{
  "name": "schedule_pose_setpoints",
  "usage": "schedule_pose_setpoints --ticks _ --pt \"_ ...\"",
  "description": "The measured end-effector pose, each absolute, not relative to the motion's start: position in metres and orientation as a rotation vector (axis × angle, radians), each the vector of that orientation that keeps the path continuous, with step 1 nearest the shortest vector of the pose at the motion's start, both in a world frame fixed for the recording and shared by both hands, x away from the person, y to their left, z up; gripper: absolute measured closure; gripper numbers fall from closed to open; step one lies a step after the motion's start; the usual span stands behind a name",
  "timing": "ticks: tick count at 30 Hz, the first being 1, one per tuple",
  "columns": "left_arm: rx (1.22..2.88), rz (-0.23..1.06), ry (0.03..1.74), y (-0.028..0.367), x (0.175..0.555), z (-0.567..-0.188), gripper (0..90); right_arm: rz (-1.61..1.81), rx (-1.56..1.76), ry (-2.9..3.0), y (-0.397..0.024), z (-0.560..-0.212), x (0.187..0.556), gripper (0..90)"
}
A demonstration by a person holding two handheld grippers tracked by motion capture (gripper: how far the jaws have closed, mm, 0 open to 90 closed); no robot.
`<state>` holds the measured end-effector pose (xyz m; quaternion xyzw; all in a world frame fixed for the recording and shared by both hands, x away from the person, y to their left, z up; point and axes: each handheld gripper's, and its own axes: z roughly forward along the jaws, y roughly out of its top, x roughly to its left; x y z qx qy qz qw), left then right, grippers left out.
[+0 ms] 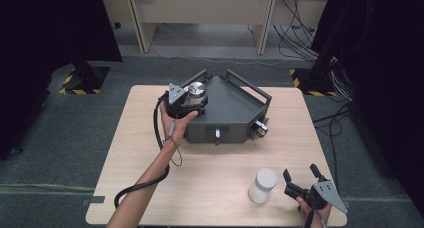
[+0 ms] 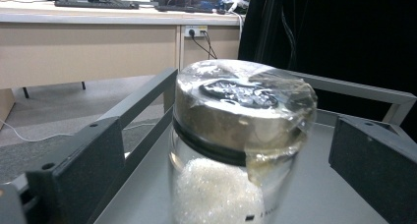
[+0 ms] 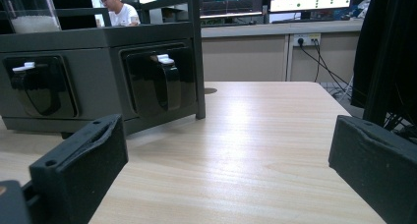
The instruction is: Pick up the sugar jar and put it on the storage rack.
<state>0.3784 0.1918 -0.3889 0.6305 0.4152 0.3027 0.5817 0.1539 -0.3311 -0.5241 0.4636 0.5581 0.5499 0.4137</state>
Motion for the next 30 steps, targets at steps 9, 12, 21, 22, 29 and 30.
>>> schedule_pose_setpoints --ticks 9,12,21,22,29,30 --pt "1.465 0.688 0.934 0.199 0.365 -0.387 0.0 1.382 1.164 1.403 -0.331 -0.524 0.154 1.5" --pt "1.466 0.677 0.919 0.201 0.360 -0.387 0.0 1.382 1.164 1.404 -0.331 -0.524 0.154 1.5" --pt "1.455 0.631 0.873 0.213 0.343 -0.394 0.0 1.379 1.163 1.403 -0.331 -0.524 0.154 1.5" --pt "1.448 0.625 0.869 0.215 0.340 -0.395 0.0 1.379 1.163 1.403 -0.331 -0.524 0.154 1.5" --pt "1.449 0.596 0.832 0.223 0.325 -0.403 0.0 1.378 1.165 1.404 -0.330 -0.524 0.154 1.5" --pt "1.449 0.593 0.830 0.224 0.324 -0.404 0.0 1.379 1.165 1.405 -0.330 -0.524 0.154 1.5"
